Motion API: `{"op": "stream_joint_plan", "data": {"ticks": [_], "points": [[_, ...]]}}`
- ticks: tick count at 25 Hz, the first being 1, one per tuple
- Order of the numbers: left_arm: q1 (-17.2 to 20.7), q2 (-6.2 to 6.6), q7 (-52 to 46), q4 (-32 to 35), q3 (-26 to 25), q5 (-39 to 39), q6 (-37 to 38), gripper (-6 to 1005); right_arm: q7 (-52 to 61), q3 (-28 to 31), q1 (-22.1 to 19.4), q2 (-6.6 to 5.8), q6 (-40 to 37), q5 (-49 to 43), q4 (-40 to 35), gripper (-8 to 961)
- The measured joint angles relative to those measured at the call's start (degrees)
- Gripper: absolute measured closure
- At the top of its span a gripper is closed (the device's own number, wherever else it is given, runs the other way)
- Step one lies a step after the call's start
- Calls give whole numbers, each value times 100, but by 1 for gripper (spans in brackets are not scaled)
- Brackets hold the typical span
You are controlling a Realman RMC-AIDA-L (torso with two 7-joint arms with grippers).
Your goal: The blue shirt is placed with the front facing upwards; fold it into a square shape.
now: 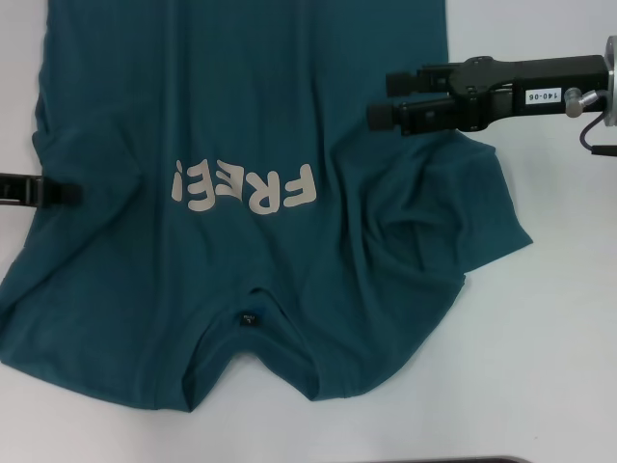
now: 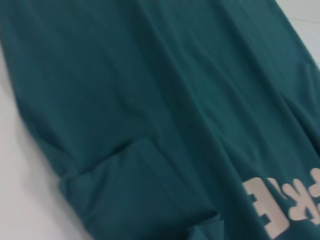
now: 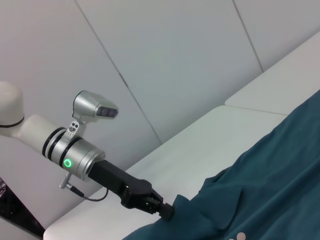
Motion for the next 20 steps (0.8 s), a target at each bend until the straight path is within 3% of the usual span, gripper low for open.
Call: {"op": "stream_joint_plan", "data": {"ticks": [20], "points": [[58,-142,439,145,45,-344,557,992,-11,15,-14,-9,9,0,-10,29]]}}
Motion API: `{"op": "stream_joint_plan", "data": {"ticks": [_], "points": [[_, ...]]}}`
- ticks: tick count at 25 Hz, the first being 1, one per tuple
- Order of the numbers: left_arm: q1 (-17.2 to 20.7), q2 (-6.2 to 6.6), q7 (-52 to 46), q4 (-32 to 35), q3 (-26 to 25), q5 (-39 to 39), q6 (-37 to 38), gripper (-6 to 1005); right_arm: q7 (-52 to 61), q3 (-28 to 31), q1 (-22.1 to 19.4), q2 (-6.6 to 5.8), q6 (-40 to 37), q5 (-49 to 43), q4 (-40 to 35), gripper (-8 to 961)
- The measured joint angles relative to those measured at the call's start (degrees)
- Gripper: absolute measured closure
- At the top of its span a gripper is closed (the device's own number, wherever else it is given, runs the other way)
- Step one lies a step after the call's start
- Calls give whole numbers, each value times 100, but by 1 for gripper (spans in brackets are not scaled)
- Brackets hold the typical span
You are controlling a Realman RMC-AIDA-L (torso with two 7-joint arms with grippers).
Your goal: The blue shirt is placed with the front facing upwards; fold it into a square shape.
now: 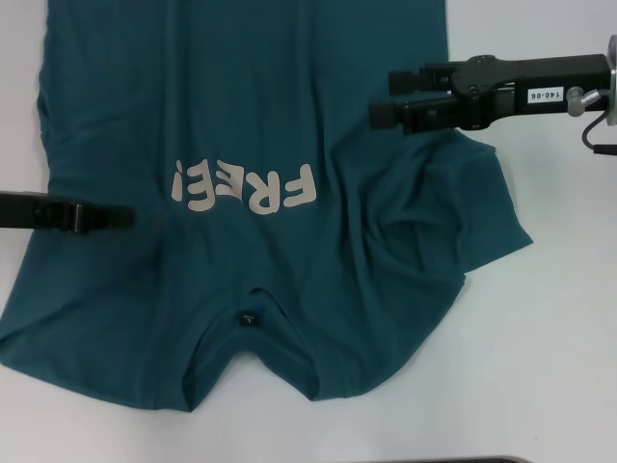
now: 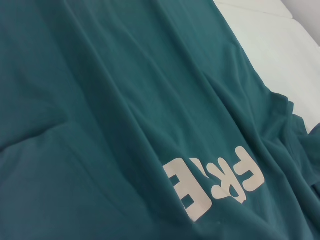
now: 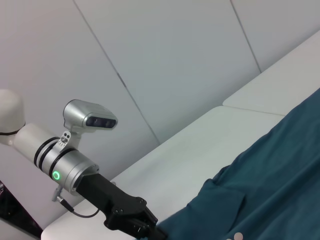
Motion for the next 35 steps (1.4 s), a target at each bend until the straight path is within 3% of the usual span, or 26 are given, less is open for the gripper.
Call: {"op": "stream_joint_plan", "data": {"ticks": [6,9,17,21,27,29,35], "points": [[9,16,-27,1,-67,-4,-137,828,1,20,10,0,0,0,-7,29],[8,39,-17,0,-173,-22,-188,607,1,34,10,0,0,0,-14,29],[77,18,225,-61,-313,-825,-202,439,192,79,-116,-76,-46,6,-20,28],[184,-12,402,-9,-313,-1565,-142,359,635,81,-268,-284,-177,7,-33,28],[334,-89,674,186,-317,-2642,56,279,1401,180,-745,-739,-413,-9,-127,28],[347,-91,781,368,-314,-2940,115,265,1563,266,-944,-836,-500,-79,-250,28],[343,-39,1048,902,-321,-3378,290,141,1824,676,-1246,-899,-784,-701,-581,28]]}}
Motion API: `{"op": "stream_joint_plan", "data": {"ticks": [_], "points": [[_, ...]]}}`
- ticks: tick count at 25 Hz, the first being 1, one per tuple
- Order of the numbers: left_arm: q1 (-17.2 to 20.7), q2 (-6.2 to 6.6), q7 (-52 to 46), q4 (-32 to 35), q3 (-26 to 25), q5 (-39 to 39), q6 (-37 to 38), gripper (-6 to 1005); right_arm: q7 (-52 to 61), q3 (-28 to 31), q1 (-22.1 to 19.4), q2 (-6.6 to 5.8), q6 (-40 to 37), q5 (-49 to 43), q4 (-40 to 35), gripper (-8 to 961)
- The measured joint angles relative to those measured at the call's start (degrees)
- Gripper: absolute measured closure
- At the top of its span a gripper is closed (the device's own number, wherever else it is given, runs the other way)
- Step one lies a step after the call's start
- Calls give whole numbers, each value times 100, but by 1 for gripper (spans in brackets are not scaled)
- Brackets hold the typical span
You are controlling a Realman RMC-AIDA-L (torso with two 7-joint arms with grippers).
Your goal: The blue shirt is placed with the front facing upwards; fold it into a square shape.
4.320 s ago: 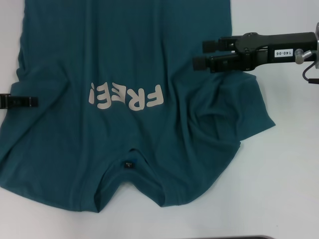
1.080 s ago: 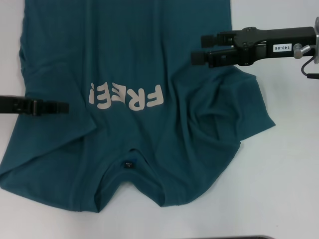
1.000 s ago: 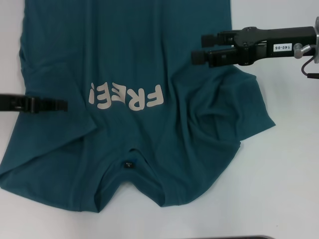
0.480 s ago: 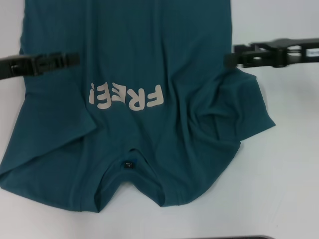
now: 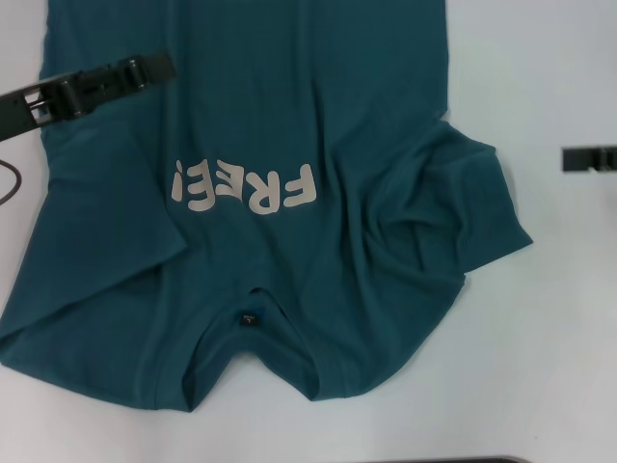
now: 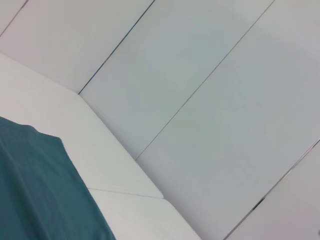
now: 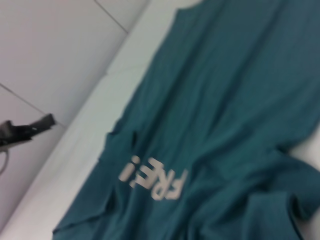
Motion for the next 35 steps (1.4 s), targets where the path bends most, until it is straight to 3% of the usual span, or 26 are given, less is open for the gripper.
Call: {"op": "stream_joint_plan", "data": {"ticks": [8,16,26,35], "points": [[46,-60,329,79,8,-33,5,104,15,410,-91,-10,43,-744,58,29],[43,-65,383,162,53,-3,-38,109,-56,157,111,312,1090,-909,245,47],[63,-18,457,208,98,43,59,109,-74,-102,565,365,1856,-975,999,69],[121,12,545,216,104,122,26,110,-61,-228,792,550,2163,-979,1092,89]]}}
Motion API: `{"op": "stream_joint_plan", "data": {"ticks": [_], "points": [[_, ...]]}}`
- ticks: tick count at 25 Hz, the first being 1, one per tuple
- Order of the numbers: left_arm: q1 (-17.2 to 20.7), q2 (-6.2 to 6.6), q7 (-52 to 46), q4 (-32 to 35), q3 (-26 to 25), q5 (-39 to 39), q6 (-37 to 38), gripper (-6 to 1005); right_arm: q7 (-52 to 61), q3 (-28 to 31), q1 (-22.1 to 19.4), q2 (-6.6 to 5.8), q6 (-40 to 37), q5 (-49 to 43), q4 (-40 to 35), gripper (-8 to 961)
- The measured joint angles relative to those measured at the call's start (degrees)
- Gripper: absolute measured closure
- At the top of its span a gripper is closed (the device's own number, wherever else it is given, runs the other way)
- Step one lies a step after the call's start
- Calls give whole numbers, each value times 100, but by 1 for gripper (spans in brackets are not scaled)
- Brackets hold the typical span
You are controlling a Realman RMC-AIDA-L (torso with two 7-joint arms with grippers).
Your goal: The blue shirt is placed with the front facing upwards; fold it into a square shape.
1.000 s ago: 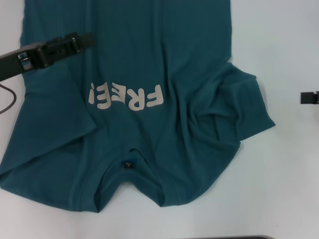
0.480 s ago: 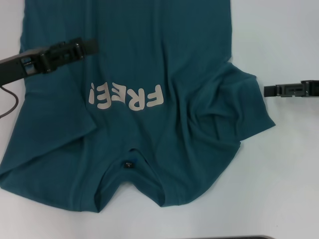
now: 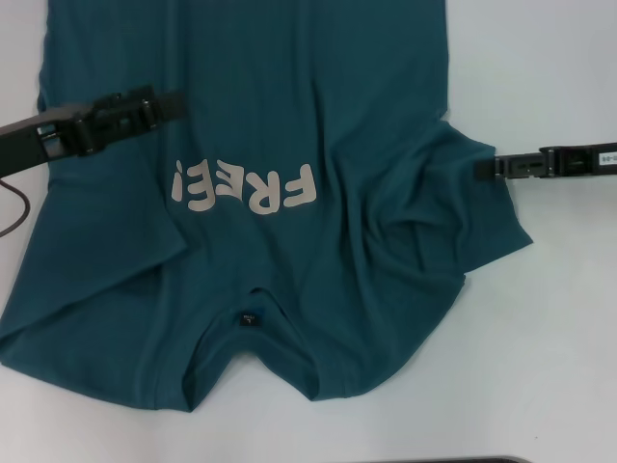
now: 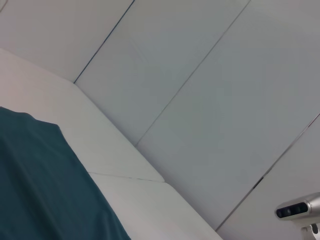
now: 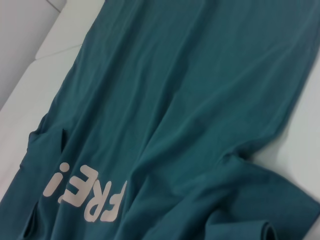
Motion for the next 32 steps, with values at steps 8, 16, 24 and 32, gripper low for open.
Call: {"op": "stream_joint_plan", "data": {"ticks": [8,16,24,32], "points": [[19,43,0,4,0,17,-19,110,-13,-19,70,28,119,1,156,106],[9,55,10,8,0,148,-29,109,-38,-27,131,59,137,1,185,124],[16,55,72,90,-32,154,-36,109,-140,-35,157,77,87,31,200,267],[10,55,79,129,-63,154,-38,110,-164,-17,114,115,115,43,206,586]]}}
